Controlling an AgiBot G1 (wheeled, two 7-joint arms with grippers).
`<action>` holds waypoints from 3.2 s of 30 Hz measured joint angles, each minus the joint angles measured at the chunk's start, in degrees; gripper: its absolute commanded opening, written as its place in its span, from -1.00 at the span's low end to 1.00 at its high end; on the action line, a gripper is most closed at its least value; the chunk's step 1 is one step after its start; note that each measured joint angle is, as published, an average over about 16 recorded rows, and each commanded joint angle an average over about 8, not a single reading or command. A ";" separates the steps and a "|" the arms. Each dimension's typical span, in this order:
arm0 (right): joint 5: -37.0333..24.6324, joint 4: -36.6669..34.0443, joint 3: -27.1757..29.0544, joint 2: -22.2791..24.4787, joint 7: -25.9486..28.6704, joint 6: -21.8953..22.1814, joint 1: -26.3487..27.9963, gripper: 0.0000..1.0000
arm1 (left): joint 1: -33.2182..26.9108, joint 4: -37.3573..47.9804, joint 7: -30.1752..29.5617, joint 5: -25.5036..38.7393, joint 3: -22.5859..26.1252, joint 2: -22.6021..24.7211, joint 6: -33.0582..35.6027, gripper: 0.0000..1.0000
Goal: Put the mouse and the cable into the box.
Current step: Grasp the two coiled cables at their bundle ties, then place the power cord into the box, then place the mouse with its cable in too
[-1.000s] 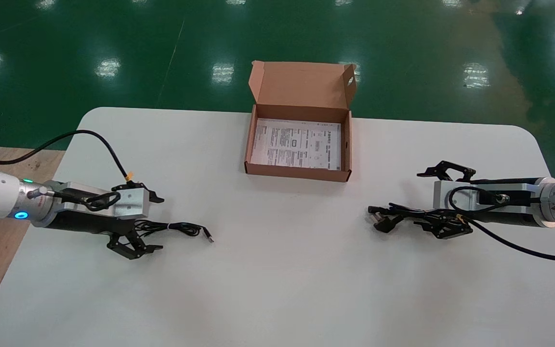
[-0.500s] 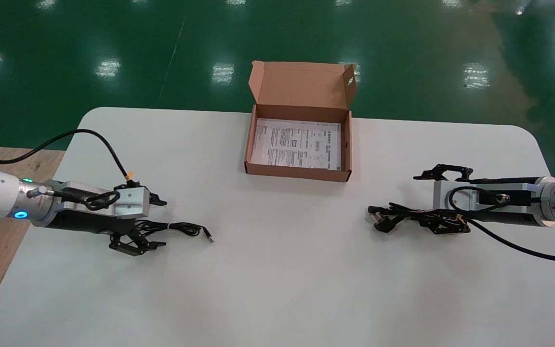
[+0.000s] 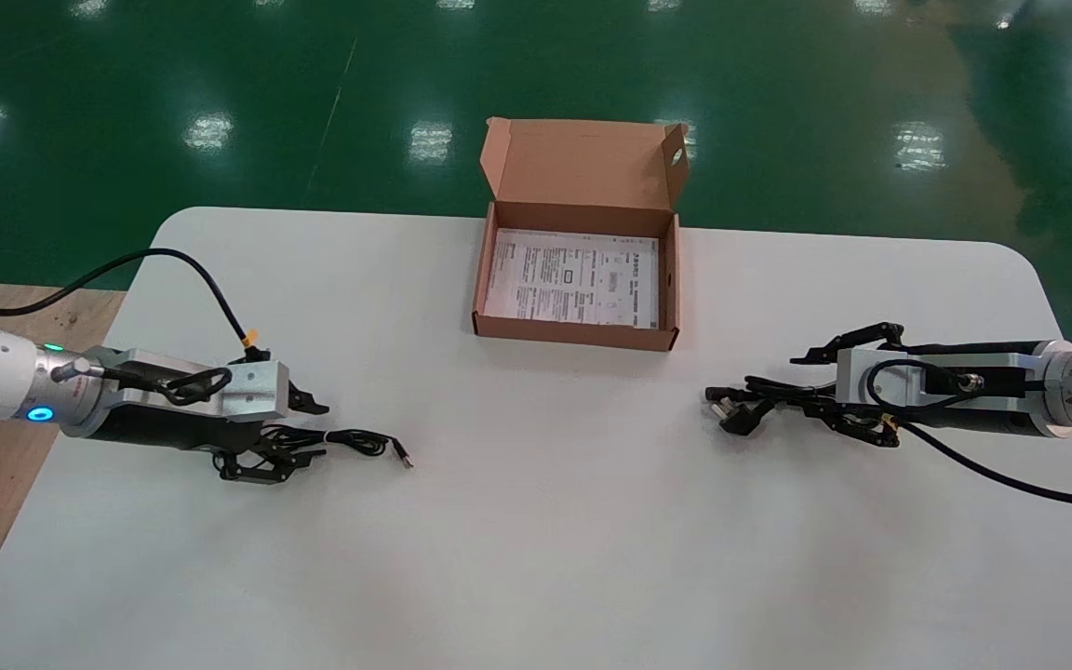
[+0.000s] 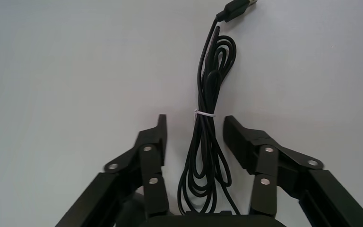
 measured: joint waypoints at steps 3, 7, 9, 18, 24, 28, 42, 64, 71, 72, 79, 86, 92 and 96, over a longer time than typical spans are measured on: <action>0.01 0.03 0.00 0.01 -0.01 -0.02 -0.01 -1.00 | 0.01 -0.02 0.00 -0.01 0.00 -0.01 0.01 -1.00; 0.03 0.04 0.01 0.02 -0.01 -0.03 -0.02 -1.00 | 0.02 -0.03 0.00 -0.01 0.00 -0.02 0.02 -1.00; 0.04 0.05 0.01 0.03 -0.01 -0.04 -0.03 -1.00 | 0.02 -0.05 -0.01 -0.02 0.00 -0.03 0.03 -1.00; 0.61 0.76 0.41 0.18 -0.01 -0.37 1.10 -1.00 | -3.01 -1.30 -0.38 0.06 -0.03 -1.17 0.72 -1.00; 1.91 2.75 1.39 -0.97 -0.11 0.79 3.65 -1.00 | -9.59 -5.25 -1.65 -0.17 -0.46 -3.67 1.85 -1.00; 3.15 4.65 2.36 -3.31 -0.65 3.70 5.30 -1.00 | -14.57 -10.00 -2.83 -1.18 -1.40 -5.44 2.38 -1.00; 6.37 7.11 4.36 -18.09 -5.77 19.35 4.28 -1.00 | -19.76 -29.86 -5.76 -7.40 -6.77 -5.73 -3.93 -1.00; 9.93 8.43 -2.77 -21.84 -4.24 22.40 -1.72 0.40 | -21.13 -33.78 -8.95 -1.46 -4.44 -2.26 -11.07 -1.00; 10.85 9.27 -5.83 -21.79 -2.01 22.69 -1.97 1.00 | -22.01 -33.04 -10.62 0.35 -3.13 -1.52 -10.00 -1.00; 11.03 9.39 -6.22 -21.78 -1.76 22.80 -1.96 1.00 | -22.03 -32.89 -10.73 0.46 -2.99 -1.32 -9.80 -1.00; 12.62 9.49 -8.22 -21.56 -0.70 24.69 -1.25 1.00 | -21.52 -30.86 -9.98 -0.17 -2.62 1.20 -8.62 -1.00; 14.62 6.76 -8.43 -20.44 0.09 29.65 1.91 1.00 | -19.27 -26.66 -5.22 -3.60 -3.66 5.70 -7.84 -1.00; 16.11 3.23 -7.58 -17.27 0.32 32.72 6.28 1.00 | -16.36 -21.36 1.26 -7.18 -4.84 11.27 -7.91 -1.00; 16.64 1.41 -7.09 -14.00 -0.14 32.36 8.94 1.00 | -13.92 -18.88 5.45 -9.60 -5.02 14.63 -8.66 -1.00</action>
